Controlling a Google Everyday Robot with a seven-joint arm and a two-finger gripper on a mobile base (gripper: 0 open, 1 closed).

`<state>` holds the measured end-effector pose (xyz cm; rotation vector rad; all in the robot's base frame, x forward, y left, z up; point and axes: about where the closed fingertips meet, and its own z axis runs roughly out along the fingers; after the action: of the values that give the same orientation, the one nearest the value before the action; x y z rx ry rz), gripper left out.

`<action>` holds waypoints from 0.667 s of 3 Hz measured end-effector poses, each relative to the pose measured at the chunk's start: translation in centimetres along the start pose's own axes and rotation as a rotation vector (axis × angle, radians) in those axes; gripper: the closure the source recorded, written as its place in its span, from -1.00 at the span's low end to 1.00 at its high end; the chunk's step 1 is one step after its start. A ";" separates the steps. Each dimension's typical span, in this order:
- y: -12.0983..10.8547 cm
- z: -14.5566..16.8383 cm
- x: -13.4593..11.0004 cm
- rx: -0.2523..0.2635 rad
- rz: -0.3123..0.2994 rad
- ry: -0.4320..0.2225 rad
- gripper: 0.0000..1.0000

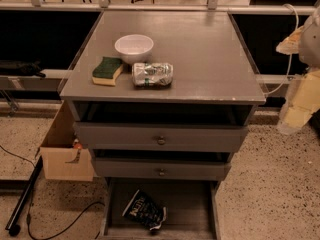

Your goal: Pick blue chip bag from bottom drawer and place on counter

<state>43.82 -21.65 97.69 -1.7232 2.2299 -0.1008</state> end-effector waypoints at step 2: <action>0.1 0.5 0.4 -0.010 0.074 -0.078 -1.00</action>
Offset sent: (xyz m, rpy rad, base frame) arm 0.0003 -0.0069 -0.0162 0.1928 0.0181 -0.0967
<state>43.79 -21.90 97.08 -1.6191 2.2385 -0.0050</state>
